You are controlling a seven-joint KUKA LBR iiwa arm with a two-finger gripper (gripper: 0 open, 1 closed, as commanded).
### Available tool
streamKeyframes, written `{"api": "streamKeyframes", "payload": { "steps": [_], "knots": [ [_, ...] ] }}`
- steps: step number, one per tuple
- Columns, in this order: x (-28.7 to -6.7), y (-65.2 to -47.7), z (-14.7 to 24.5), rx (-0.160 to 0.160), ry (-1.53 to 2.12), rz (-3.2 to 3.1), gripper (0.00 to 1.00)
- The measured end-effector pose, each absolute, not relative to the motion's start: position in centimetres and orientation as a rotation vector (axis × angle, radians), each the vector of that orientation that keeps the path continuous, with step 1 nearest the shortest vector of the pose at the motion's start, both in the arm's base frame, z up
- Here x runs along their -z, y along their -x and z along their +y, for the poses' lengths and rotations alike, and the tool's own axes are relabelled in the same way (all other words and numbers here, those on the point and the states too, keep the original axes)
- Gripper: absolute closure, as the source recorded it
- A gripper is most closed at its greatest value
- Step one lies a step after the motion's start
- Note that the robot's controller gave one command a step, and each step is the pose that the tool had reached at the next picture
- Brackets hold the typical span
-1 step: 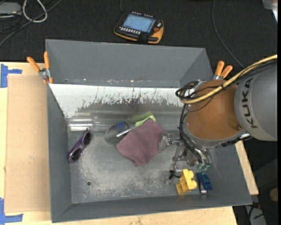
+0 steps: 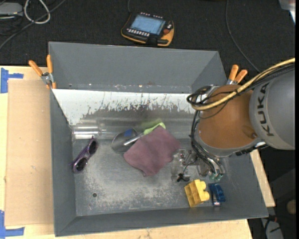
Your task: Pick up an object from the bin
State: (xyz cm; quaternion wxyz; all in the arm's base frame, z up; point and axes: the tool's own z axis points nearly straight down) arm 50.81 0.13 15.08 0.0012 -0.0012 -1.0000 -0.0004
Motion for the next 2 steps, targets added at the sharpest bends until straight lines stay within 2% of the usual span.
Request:
{"api": "streamKeyframes", "payload": {
  "steps": [1,2],
  "knots": [
    [-15.1,-50.8,0.1,0.001,0.004,-3.139,1.00],
    [-16.3,-50.7,-1.9,0.004,-0.619,-3.078,0.00]
  ]
}}
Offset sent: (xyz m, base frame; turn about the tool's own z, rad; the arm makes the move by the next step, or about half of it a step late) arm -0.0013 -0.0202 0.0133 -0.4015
